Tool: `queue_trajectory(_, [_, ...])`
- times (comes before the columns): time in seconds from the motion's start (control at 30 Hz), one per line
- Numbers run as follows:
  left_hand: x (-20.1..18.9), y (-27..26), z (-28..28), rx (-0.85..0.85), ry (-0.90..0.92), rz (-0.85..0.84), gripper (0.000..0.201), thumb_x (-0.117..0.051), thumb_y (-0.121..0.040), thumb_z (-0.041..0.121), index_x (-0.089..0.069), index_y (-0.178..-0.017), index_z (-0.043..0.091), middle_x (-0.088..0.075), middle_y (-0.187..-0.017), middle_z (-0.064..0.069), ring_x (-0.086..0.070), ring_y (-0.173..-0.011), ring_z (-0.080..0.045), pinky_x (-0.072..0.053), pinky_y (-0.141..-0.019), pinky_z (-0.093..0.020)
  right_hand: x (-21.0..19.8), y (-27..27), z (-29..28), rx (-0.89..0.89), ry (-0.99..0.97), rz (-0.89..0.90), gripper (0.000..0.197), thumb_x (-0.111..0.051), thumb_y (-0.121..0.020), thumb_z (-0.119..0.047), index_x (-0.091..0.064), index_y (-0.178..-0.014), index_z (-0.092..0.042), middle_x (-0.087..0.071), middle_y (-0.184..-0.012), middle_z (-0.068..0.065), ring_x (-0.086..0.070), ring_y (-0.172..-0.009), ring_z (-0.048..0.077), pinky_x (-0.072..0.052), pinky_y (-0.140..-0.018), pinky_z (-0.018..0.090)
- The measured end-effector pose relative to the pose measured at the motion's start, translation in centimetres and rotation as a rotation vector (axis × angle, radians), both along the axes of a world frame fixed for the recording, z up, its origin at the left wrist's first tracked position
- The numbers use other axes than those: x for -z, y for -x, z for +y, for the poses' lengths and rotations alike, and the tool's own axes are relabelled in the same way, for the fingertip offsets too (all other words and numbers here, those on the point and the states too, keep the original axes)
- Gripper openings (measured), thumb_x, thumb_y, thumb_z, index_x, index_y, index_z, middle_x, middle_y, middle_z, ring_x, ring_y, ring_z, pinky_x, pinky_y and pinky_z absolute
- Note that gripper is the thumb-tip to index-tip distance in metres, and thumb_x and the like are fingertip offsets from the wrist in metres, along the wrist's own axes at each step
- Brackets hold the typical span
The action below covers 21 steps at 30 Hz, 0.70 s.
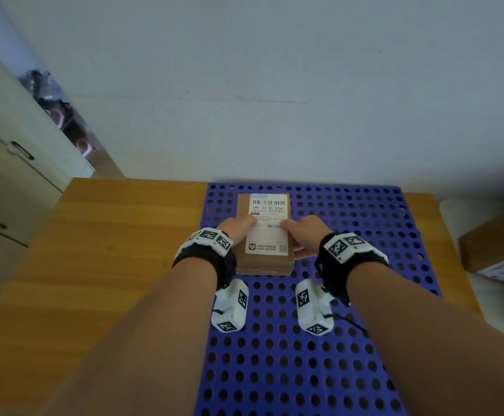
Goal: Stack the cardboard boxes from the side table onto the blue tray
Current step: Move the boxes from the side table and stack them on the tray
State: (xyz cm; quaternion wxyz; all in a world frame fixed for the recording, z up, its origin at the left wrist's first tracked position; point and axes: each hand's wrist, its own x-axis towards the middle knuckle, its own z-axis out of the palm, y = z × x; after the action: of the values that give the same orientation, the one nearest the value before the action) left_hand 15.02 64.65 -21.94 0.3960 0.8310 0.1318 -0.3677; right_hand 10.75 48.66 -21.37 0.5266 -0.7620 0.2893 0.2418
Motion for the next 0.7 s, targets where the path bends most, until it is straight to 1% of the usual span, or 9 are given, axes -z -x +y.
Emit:
queue_trajectory(0.17, [-0.2, 0.0, -0.2, -0.011, -0.014, -0.025, 0.052, -0.043, -0.098, 0.044, -0.050, -0.135, 0.008, -0.061, -0.128, -0.014, -0.061, -0.106, -0.031, -0.048, -0.090, -0.039, -0.6, 0.3, 0.1, -0.095, 0.156, -0.036, 0.041, -0.050, -0.099, -0.036, -0.063, -0.105, 0.001, -0.070, -0.106, 0.017, -0.069, -0.097, 0.033, -0.058, -0.085, 0.046])
queue_trajectory(0.23, [-0.7, 0.0, -0.4, -0.027, -0.020, -0.060, 0.056, -0.046, -0.098, 0.038, -0.040, -0.143, 0.005, -0.058, -0.131, -0.015, -0.059, -0.105, -0.030, -0.045, -0.081, -0.035, -1.3, 0.4, 0.0, -0.162, 0.276, -0.087, 0.041, -0.048, -0.099, -0.038, -0.064, -0.088, -0.003, -0.065, -0.085, 0.016, -0.067, -0.076, 0.028, -0.058, -0.069, 0.037])
queue_trajectory(0.27, [-1.0, 0.0, -0.5, -0.028, -0.031, -0.090, 0.058, -0.048, -0.099, 0.036, -0.035, -0.145, 0.003, -0.058, -0.131, -0.014, -0.060, -0.105, -0.028, -0.044, -0.078, -0.034, -1.7, 0.5, -0.1, -0.181, 0.338, -0.113, 0.040, -0.047, -0.099, -0.038, -0.057, -0.075, -0.007, -0.056, -0.070, 0.011, -0.057, -0.061, 0.024, -0.049, -0.058, 0.032])
queue_trajectory(0.33, [-1.7, -0.2, -0.6, -0.003, -0.059, -0.160, 0.057, -0.051, -0.097, 0.031, -0.036, -0.145, 0.003, -0.061, -0.122, -0.012, -0.062, -0.091, -0.022, -0.048, -0.069, -0.034, -2.8, 0.8, -0.3, -0.208, 0.436, -0.161, 0.037, -0.048, -0.099, -0.033, -0.048, -0.067, -0.012, -0.047, -0.062, 0.004, -0.045, -0.055, 0.021, -0.038, -0.053, 0.030])
queue_trajectory(0.37, [-2.1, -0.3, -0.7, 0.014, -0.087, -0.202, 0.055, -0.053, -0.096, 0.029, -0.038, -0.143, 0.004, -0.062, -0.121, -0.012, -0.061, -0.086, -0.021, -0.049, -0.064, -0.033, -3.4, 0.9, -0.6, -0.233, 0.465, -0.180, 0.031, -0.049, -0.098, -0.030, -0.055, -0.074, -0.012, -0.055, -0.069, 0.006, -0.053, -0.063, 0.024, -0.042, -0.058, 0.032])
queue_trajectory(0.4, [-2.8, -0.3, -0.8, 0.035, -0.130, -0.246, 0.055, -0.053, -0.095, 0.027, -0.037, -0.143, 0.006, -0.060, -0.125, -0.014, -0.061, -0.089, -0.023, -0.047, -0.058, -0.032, -4.0, 1.2, -0.8, -0.277, 0.506, -0.197, 0.024, -0.049, -0.098, -0.029, -0.063, -0.092, -0.010, -0.064, -0.087, 0.009, -0.062, -0.080, 0.027, -0.048, -0.069, 0.035])
queue_trajectory(0.47, [-4.0, -0.1, -1.1, 0.116, -0.232, -0.350, 0.059, -0.053, -0.095, 0.024, -0.030, -0.147, 0.010, -0.050, -0.135, -0.018, -0.062, -0.103, -0.031, -0.048, -0.061, -0.033, -5.0, 1.8, -1.5, -0.358, 0.606, -0.222, 0.032, -0.048, -0.099, -0.027, -0.056, -0.125, -0.010, -0.062, -0.122, 0.009, -0.060, -0.108, 0.027, -0.048, -0.085, 0.035])
queue_trajectory(0.57, [-5.9, 0.6, -2.5, 0.313, -0.290, -0.561, 0.062, -0.053, -0.094, 0.021, -0.028, -0.150, 0.019, -0.041, -0.143, -0.017, -0.054, -0.117, -0.036, -0.054, -0.088, -0.045, -6.4, 3.0, -2.6, -0.429, 0.715, -0.275, 0.038, -0.049, -0.099, -0.025, -0.051, -0.135, -0.015, -0.052, -0.136, 0.010, -0.057, -0.112, 0.028, -0.051, -0.088, 0.037])
queue_trajectory(0.7, [-8.0, 2.4, -5.7, 0.584, -0.327, -0.674, 0.060, -0.052, -0.095, 0.023, -0.028, -0.150, 0.028, -0.034, -0.147, -0.011, -0.040, -0.131, -0.034, -0.045, -0.100, -0.050, -7.9, 5.0, -4.8, -0.416, 0.818, -0.296, 0.041, -0.049, -0.099, -0.028, -0.048, -0.138, -0.018, -0.044, -0.143, 0.009, -0.047, -0.126, 0.028, -0.047, -0.100, 0.043])
